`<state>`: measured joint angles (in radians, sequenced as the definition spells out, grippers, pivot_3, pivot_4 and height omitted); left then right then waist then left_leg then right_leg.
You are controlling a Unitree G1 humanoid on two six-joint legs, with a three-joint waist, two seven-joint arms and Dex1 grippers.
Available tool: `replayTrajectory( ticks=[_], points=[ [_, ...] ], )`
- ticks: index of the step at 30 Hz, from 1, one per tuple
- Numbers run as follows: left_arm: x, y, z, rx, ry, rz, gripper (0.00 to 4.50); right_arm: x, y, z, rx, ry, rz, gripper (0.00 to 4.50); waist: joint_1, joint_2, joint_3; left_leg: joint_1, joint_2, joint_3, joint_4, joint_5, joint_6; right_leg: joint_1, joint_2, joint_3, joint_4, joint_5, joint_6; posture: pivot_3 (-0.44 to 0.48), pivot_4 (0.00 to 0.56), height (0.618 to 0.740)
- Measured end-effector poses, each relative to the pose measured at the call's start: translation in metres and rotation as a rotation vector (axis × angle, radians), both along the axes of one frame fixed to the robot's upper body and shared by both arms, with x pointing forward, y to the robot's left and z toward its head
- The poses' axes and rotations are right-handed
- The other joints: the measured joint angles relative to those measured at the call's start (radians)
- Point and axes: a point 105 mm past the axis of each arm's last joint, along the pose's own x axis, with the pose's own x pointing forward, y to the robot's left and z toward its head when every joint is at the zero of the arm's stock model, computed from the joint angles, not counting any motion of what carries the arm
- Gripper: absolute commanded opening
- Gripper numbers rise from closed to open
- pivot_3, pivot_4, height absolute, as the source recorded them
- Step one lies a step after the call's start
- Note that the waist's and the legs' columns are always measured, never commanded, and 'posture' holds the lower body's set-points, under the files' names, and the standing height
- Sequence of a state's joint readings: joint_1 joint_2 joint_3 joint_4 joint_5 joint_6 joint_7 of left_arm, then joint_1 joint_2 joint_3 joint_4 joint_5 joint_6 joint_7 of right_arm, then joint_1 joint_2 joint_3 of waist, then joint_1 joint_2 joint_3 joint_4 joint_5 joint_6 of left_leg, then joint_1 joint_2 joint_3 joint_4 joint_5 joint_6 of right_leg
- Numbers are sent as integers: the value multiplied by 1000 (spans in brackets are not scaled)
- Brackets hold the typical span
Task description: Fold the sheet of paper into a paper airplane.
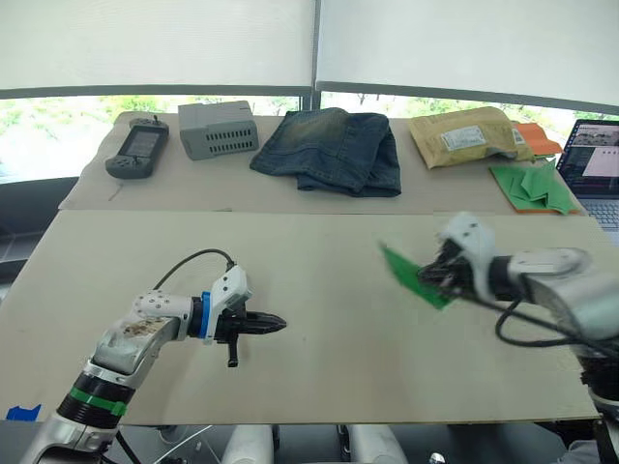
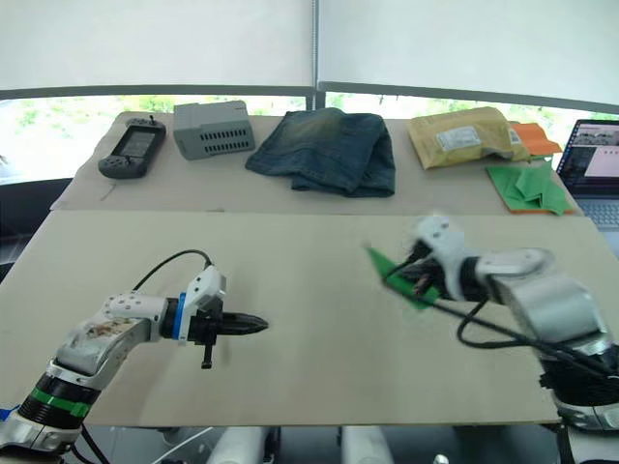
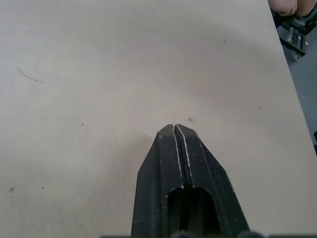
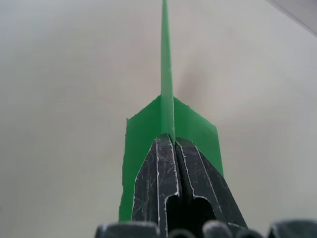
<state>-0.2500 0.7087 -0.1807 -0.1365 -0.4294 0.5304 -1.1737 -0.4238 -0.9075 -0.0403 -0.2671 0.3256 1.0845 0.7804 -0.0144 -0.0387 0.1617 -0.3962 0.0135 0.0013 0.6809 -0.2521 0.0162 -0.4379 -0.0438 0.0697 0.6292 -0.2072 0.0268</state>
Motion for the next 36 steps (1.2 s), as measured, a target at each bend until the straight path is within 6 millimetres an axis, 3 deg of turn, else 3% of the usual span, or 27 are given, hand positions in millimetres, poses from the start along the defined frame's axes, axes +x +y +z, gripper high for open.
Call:
replayTrajectory(
  ticks=[4,7,13,18,23,28,31,34,36],
  points=[
    [3,-5,1,-1,-11,-27,0,18,-68,11,92,-67,-351,31,-4,0,0,1,0,1,0,0,0,0,1,1,0,0,0,0,150,728],
    [5,-9,-2,1,-18,-29,0,22,-97,11,144,-73,-490,31,-6,0,0,1,0,1,-1,0,0,0,1,1,0,2,-2,0,150,728],
    [9,-15,2,-20,-33,-23,0,34,-115,-5,231,-64,-552,31,-16,0,0,1,0,1,0,0,0,1,1,3,0,3,-2,0,150,728],
    [9,-15,4,-24,-33,-13,0,45,-114,-17,232,-45,-513,31,-27,1,0,1,0,1,-1,0,0,1,1,3,-1,3,-2,0,150,728],
    [11,-15,10,-64,-36,4,0,44,-111,-30,235,-3,-463,1635,-29,1,0,1,0,1,-1,0,0,1,1,3,0,3,-2,0,150,728],
    [14,-15,15,-95,-38,29,0,45,-106,-23,246,-23,-425,3412,-28,2,0,1,0,1,-1,0,0,1,1,3,0,3,-2,0,150,728],
    [22,-11,23,-120,-43,80,0,27,-103,10,208,-82,-327,4445,-20,10,2,-1,0,0,-1,0,0,0,0,3,0,2,-1,0,150,728],
    [25,-1,30,-129,-45,120,0,11,-95,52,199,-177,-225,4477,-19,11,3,-1,0,0,-1,0,0,0,0,2,-1,2,-1,0,150,728],
    [26,3,33,-151,-32,141,0,-3,-74,75,221,-245,-84,4477,-24,10,3,0,0,0,-1,0,0,1,1,2,-1,-1,5,0,150,728]
  ],
)
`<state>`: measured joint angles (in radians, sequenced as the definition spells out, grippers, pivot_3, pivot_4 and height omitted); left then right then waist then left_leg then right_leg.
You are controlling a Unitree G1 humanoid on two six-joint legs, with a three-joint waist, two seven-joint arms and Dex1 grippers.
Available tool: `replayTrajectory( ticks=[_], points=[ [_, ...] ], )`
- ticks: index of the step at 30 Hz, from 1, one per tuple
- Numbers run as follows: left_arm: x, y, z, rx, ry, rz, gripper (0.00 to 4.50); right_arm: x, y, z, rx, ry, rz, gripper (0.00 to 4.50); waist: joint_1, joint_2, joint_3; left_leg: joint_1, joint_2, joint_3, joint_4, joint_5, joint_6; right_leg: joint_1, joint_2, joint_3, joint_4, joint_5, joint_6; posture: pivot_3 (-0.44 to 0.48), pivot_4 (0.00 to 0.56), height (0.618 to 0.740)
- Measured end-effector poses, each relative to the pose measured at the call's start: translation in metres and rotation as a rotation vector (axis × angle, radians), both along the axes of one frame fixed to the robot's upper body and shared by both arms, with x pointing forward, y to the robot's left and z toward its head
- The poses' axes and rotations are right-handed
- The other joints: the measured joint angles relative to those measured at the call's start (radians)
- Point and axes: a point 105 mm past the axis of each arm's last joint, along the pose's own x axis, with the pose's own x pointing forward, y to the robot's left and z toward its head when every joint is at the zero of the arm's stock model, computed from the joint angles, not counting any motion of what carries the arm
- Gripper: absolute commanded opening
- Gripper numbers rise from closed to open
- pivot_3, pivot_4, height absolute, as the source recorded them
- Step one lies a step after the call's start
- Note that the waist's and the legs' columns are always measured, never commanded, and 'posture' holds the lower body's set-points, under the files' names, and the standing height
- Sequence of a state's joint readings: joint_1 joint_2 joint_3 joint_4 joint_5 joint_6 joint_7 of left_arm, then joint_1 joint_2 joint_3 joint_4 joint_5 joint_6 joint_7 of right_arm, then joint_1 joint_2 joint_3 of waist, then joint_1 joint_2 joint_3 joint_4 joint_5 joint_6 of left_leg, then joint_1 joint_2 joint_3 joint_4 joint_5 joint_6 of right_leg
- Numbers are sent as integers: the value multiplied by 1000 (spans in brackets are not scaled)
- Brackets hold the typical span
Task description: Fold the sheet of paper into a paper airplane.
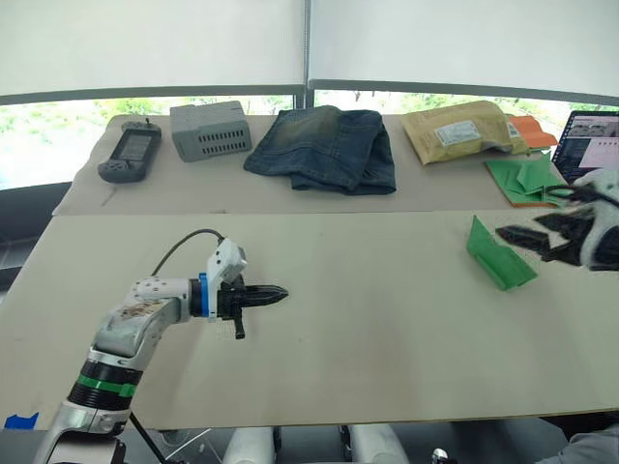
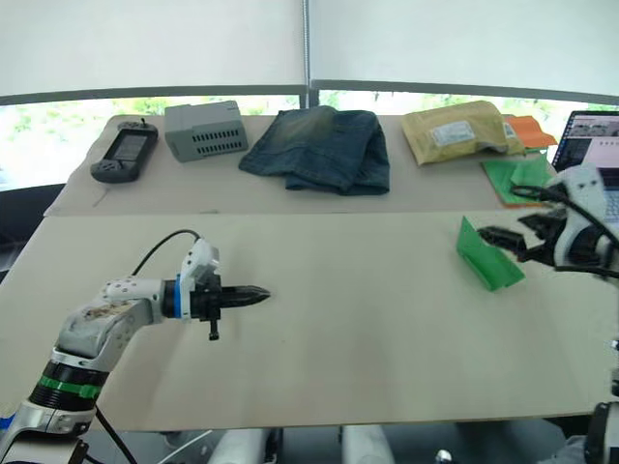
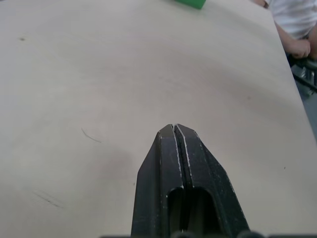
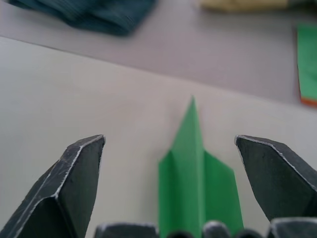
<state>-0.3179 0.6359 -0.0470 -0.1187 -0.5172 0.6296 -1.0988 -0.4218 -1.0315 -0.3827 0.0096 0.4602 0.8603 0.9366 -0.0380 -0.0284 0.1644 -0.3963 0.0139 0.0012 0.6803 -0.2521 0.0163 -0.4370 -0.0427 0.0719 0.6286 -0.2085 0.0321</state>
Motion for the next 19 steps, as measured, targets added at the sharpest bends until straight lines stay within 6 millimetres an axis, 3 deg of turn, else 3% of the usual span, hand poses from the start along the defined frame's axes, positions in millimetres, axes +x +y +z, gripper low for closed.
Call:
replayTrajectory(
  ticks=[3,7,10,14,19],
  points=[
    [2,6,4,-11,-3,46,0,-24,38,5,26,-41,197,4477,-3,-1,0,2,0,-1,0,0,0,2,0,0,0,-1,1,0,150,728],
    [6,23,8,-2,-41,161,0,-65,92,-36,16,20,400,4477,0,0,0,5,1,-1,-1,0,0,5,0,0,0,-1,2,0,150,728],
    [0,37,2,36,-64,209,0,-82,117,-58,9,-10,468,4477,-2,-1,0,6,1,0,0,0,0,6,-2,1,0,-1,2,0,150,728],
    [-15,51,-15,116,-37,239,0,-84,129,-81,33,-25,460,4477,-2,-1,1,9,1,0,0,0,0,9,-2,1,-1,-1,2,0,150,728],
    [-21,51,-22,168,-66,259,0,-72,128,-116,3,1,402,4477,7,-2,1,10,1,0,0,0,0,11,-3,0,-2,-2,1,0,150,728]
  ],
)
